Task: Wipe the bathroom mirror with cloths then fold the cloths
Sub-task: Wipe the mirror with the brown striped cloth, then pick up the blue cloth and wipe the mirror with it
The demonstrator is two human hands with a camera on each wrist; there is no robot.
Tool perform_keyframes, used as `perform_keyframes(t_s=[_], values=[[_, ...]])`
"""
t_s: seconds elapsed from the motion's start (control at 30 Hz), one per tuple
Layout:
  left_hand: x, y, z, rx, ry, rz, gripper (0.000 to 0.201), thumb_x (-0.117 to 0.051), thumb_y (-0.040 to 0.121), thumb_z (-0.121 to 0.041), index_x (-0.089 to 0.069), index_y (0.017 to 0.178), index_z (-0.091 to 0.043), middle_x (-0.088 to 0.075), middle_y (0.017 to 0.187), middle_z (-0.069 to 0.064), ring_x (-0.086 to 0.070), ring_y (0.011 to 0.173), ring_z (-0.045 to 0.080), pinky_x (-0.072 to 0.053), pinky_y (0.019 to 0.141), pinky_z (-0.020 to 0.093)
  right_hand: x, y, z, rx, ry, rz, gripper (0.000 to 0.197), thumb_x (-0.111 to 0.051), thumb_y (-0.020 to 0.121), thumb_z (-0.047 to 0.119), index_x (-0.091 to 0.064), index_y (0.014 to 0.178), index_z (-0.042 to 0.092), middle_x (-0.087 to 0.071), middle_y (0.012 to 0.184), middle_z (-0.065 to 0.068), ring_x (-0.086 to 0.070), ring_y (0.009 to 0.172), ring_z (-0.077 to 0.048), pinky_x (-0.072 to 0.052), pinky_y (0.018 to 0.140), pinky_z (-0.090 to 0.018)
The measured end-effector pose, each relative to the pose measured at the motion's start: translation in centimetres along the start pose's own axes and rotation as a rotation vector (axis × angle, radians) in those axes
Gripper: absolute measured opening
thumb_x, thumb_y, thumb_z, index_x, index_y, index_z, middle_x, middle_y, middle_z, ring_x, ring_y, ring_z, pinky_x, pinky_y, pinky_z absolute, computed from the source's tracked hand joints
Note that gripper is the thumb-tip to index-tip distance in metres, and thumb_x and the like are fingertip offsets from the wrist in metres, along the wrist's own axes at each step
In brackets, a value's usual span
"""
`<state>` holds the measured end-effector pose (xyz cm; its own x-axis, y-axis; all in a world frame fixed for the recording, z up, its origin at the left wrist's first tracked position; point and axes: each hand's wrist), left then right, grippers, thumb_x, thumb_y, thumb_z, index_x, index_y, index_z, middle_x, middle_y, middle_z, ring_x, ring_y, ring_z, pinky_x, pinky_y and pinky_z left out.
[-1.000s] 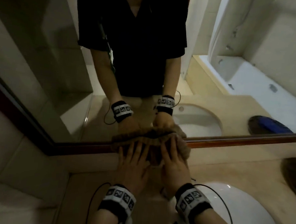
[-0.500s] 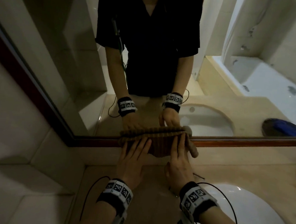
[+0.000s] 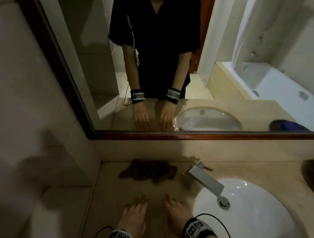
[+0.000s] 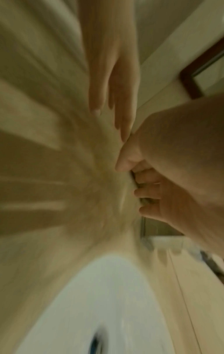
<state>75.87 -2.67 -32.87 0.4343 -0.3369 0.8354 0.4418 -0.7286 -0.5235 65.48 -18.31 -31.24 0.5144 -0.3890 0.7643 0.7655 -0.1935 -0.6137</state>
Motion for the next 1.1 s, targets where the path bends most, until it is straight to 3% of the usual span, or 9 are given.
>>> perform_keyframes(t_s=[0.13, 0.33, 0.63, 0.73, 0.87, 1.0, 1.1], values=[[-2.1, -1.9, -1.9, 0.013, 0.040, 0.076, 0.067, -0.039, 0.097, -0.035, -0.006, 0.152, -0.020, -0.004, 0.160, -0.004, -0.011, 0.145, 0.017, -0.017, 0.116, 0.040, -3.3, -3.2, -1.6, -0.097, 0.037, 0.030, 0.070, -0.046, 0.092, 0.012, -0.013, 0.154, 0.019, -0.006, 0.161, -0.011, -0.016, 0.144, -0.032, -0.016, 0.118, -0.046], [-2.5, -1.9, -7.8, -0.076, 0.080, 0.148, 0.069, -0.035, 0.098, -0.041, 0.000, 0.153, -0.021, -0.003, 0.161, -0.001, -0.008, 0.147, 0.022, -0.013, 0.117, 0.047, -6.7, -9.7, -5.8, -0.323, 0.175, -0.144, 0.070, -0.044, 0.096, 0.021, -0.005, 0.155, 0.027, -0.002, 0.162, -0.006, -0.014, 0.146, -0.027, -0.016, 0.118, -0.046], [-3.3, 0.1, -24.6, -0.341, 0.196, 0.073, 0.070, -0.038, 0.098, -0.036, 0.003, 0.152, -0.020, 0.005, 0.161, 0.001, -0.004, 0.147, 0.021, -0.016, 0.117, 0.045, -11.7, -19.7, -15.1, -0.590, 0.448, -0.246, 0.071, -0.045, 0.096, 0.021, -0.005, 0.155, 0.026, -0.006, 0.162, -0.007, -0.017, 0.145, -0.029, -0.024, 0.117, -0.044], [-3.3, 0.4, -30.5, -0.413, 0.215, -0.012, 0.072, -0.042, 0.094, -0.034, -0.002, 0.152, -0.020, -0.004, 0.161, 0.001, -0.012, 0.146, 0.022, -0.024, 0.113, 0.046, -12.9, -22.7, -18.8, -0.629, 0.494, -0.307, 0.071, -0.046, 0.096, 0.022, -0.007, 0.155, 0.024, -0.011, 0.161, -0.009, -0.024, 0.143, -0.030, -0.029, 0.114, -0.042], [-4.4, 0.7, -38.7, -0.442, 0.251, -0.035, 0.071, -0.044, 0.096, -0.031, -0.004, 0.152, -0.015, -0.004, 0.161, 0.002, -0.011, 0.146, 0.022, -0.023, 0.114, 0.045, -15.4, -26.4, -24.4, -0.600, 0.577, -0.353, 0.068, -0.046, 0.095, 0.027, -0.013, 0.154, 0.025, -0.022, 0.157, -0.007, -0.033, 0.137, -0.031, -0.033, 0.111, -0.045], [-6.5, 1.2, -46.7, -0.441, 0.215, -0.026, 0.072, -0.043, 0.097, -0.033, -0.001, 0.153, -0.018, -0.003, 0.161, 0.000, -0.014, 0.145, 0.023, -0.024, 0.113, 0.047, -17.3, -30.7, -31.7, -0.571, 0.603, -0.369, 0.068, -0.047, 0.094, 0.025, -0.015, 0.154, 0.023, -0.023, 0.157, -0.006, -0.035, 0.136, -0.032, -0.034, 0.110, -0.045], [-8.2, 1.1, -53.0, -0.380, 0.160, 0.058, 0.072, -0.045, 0.098, -0.035, -0.003, 0.153, -0.017, -0.003, 0.161, 0.002, -0.015, 0.145, 0.023, -0.024, 0.114, 0.046, -18.6, -35.0, -37.0, -0.548, 0.677, -0.398, 0.059, -0.045, 0.097, 0.023, -0.022, 0.151, 0.024, -0.031, 0.154, -0.005, -0.040, 0.134, -0.029, -0.035, 0.109, -0.038]])
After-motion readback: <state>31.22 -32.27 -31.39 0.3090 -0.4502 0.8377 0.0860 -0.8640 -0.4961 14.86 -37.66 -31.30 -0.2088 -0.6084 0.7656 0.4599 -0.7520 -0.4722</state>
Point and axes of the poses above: each hand's wrist, its own y-axis towards the middle knuckle, its own x-axis out of the back of the hand, z = x × y
